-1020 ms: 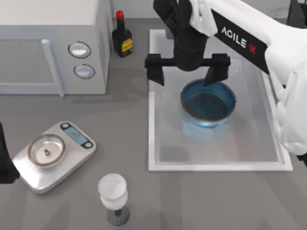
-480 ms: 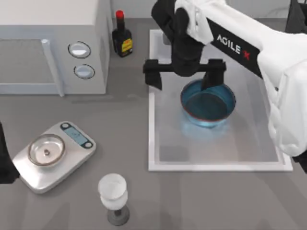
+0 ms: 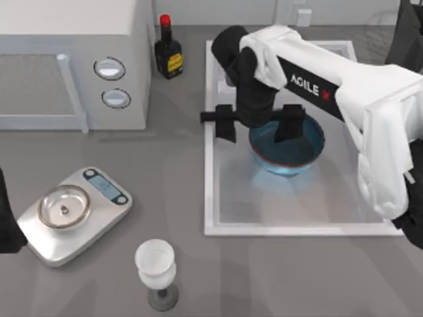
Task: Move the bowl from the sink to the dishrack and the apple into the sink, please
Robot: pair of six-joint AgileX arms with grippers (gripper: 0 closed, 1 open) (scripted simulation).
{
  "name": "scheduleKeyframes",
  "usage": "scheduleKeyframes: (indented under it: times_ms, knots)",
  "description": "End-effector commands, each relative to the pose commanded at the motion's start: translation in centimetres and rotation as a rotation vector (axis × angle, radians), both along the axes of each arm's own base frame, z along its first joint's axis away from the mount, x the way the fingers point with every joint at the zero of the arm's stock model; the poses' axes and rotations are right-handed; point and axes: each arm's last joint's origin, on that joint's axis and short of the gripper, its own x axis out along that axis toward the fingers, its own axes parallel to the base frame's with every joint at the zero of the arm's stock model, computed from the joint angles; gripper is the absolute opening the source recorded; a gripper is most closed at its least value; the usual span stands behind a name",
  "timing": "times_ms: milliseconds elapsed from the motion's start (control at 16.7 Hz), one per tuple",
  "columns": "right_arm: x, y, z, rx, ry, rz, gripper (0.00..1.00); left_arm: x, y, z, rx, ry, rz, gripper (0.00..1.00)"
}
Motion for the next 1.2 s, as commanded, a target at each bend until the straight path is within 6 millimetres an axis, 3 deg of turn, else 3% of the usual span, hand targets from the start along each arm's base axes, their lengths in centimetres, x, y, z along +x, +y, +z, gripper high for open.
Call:
scheduleKeyframes:
  times_ms: [120, 900, 1200]
  knots:
    - [0.00, 0.00, 0.00, 0.000, 0.000, 0.000, 1.00, 0.00, 0.00, 0.00, 0.000, 0.000, 0.000, 1.00]
    - [0.00, 0.00, 0.00, 0.000, 0.000, 0.000, 0.02, 0.00, 0.00, 0.00, 0.000, 0.000, 0.000, 1.00]
    - [0.00, 0.00, 0.00, 0.000, 0.000, 0.000, 0.00, 0.00, 0.00, 0.00, 0.000, 0.000, 0.000, 1.00]
